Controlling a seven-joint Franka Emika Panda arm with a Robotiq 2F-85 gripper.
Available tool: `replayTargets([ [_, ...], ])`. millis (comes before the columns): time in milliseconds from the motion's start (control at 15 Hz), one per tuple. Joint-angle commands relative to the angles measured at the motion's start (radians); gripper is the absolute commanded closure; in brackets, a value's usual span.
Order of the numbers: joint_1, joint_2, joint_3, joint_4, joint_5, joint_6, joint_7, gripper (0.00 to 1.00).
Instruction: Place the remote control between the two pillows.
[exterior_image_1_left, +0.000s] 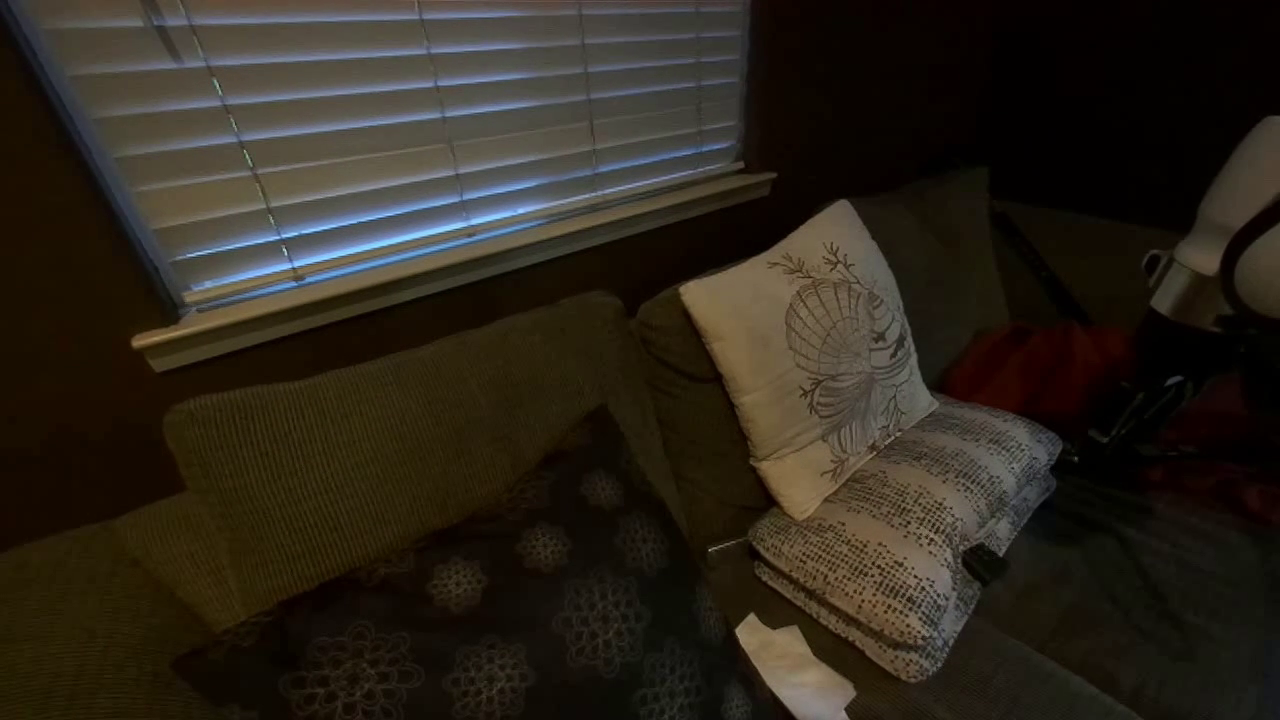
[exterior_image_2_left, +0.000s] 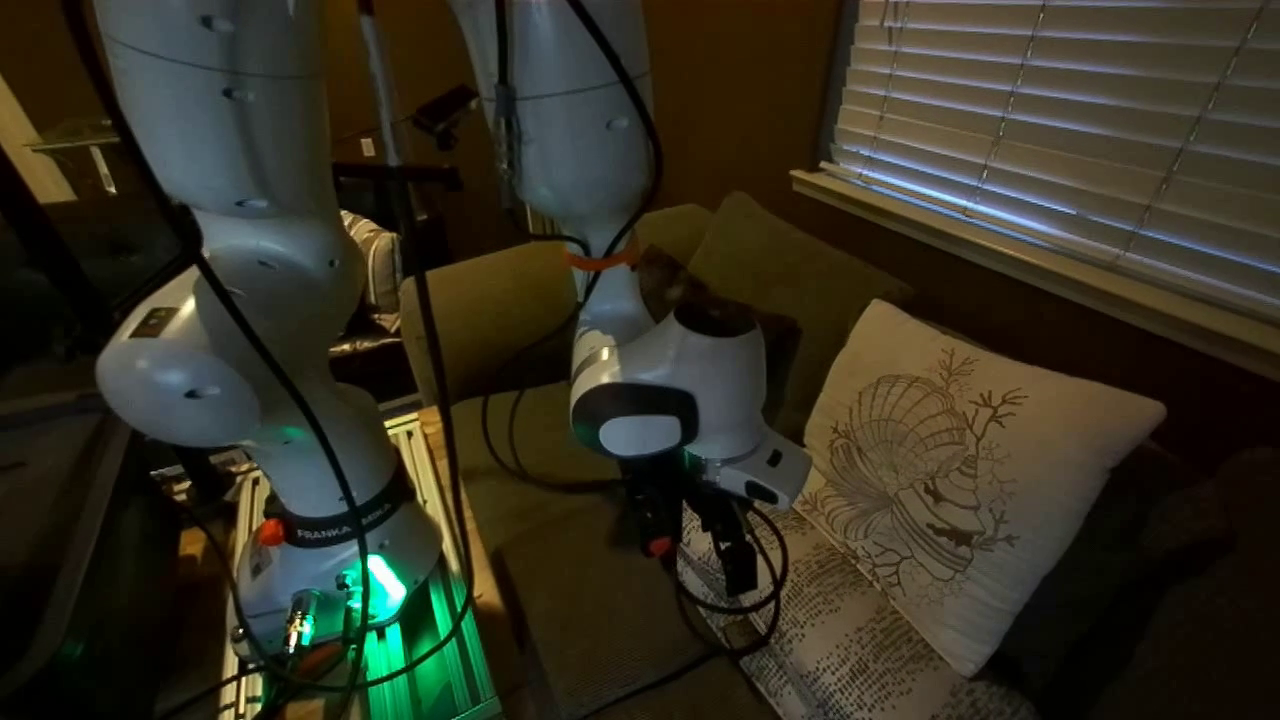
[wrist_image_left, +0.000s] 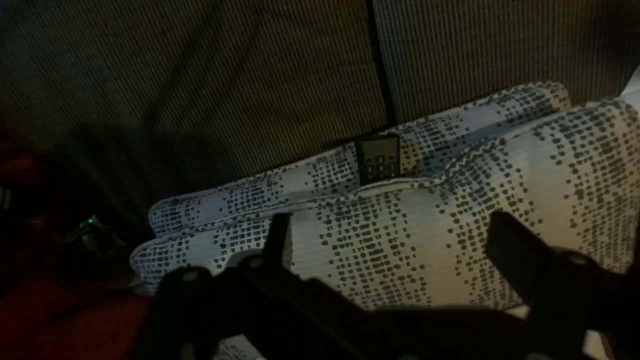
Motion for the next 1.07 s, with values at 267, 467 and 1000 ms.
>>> replayTargets([
  [267, 0.222, 0.027, -0.197, 0.013, -0.049, -0.017, -0.042, 0.00],
  [467, 0.268, 0.040, -0.228, 0.014, -0.042, -0.006, -0.029, 0.00],
  [1000, 0.254, 0.028, -0.213, 0.002, -0.028, -0.006, -0.032, 0.00],
])
